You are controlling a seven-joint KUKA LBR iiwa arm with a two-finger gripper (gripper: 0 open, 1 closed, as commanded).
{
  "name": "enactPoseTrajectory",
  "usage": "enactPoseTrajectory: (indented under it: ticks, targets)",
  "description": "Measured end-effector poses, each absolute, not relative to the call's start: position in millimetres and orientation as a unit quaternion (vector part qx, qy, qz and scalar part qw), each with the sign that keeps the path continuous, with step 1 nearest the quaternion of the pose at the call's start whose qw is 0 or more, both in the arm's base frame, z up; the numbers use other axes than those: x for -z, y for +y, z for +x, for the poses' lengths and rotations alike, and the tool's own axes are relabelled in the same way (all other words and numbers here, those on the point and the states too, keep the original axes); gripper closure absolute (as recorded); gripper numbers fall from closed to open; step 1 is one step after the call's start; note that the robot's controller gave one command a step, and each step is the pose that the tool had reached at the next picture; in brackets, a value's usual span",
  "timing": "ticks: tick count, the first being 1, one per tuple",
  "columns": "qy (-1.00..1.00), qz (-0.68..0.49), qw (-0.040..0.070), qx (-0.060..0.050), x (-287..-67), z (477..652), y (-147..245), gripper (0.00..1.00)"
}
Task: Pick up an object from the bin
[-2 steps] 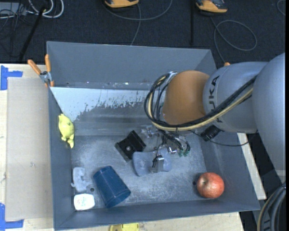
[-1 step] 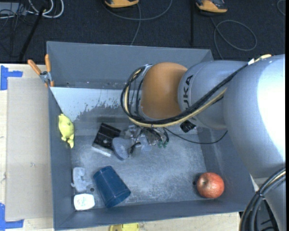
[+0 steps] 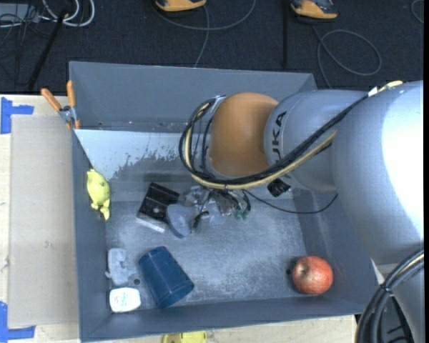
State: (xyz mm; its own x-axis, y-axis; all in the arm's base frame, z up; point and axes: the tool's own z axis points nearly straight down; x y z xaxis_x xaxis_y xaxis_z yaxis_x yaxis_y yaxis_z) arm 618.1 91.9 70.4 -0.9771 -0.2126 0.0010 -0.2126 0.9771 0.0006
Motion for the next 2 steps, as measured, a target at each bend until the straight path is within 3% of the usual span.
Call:
enactPoseTrajectory:
  ticks: [1,2]
  targets:
    - [-0.994,0.105,0.001,0.000,-73,615.9,93,1.00]
    - [-0.987,0.161,-0.001,0.001,-127,610.8,67,1.00]
